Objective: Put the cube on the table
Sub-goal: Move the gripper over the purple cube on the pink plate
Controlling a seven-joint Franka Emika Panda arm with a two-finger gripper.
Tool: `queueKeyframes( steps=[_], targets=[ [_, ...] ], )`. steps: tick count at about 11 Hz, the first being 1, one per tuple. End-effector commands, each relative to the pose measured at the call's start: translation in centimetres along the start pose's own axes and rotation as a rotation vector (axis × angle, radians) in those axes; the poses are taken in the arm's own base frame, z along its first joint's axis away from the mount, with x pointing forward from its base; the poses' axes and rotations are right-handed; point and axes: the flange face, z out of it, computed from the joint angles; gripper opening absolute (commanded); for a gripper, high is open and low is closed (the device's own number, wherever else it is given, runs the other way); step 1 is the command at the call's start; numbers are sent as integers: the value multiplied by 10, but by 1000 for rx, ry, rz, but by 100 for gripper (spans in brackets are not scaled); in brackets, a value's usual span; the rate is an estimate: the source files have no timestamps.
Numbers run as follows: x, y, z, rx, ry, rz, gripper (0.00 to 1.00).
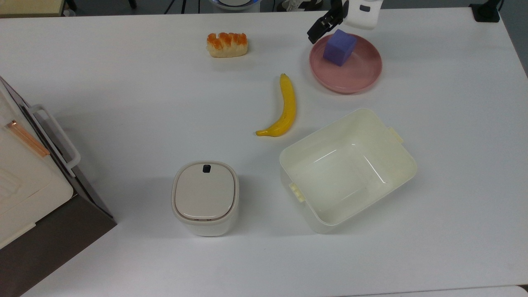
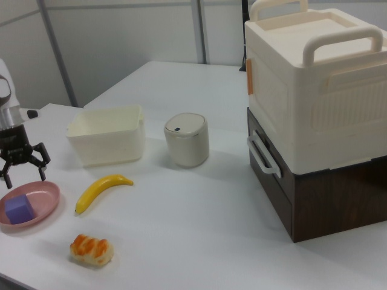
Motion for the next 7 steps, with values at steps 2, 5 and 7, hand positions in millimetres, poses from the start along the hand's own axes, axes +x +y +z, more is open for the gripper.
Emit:
queueKeyframes(
  steps=[2,5,7],
  targets=[
    [-6,-32,34,1,-48,-108,100],
    [-3,-54,44,-11,-69,-120,100],
    [11,-65,51,-24,-31,-72,100]
  ],
)
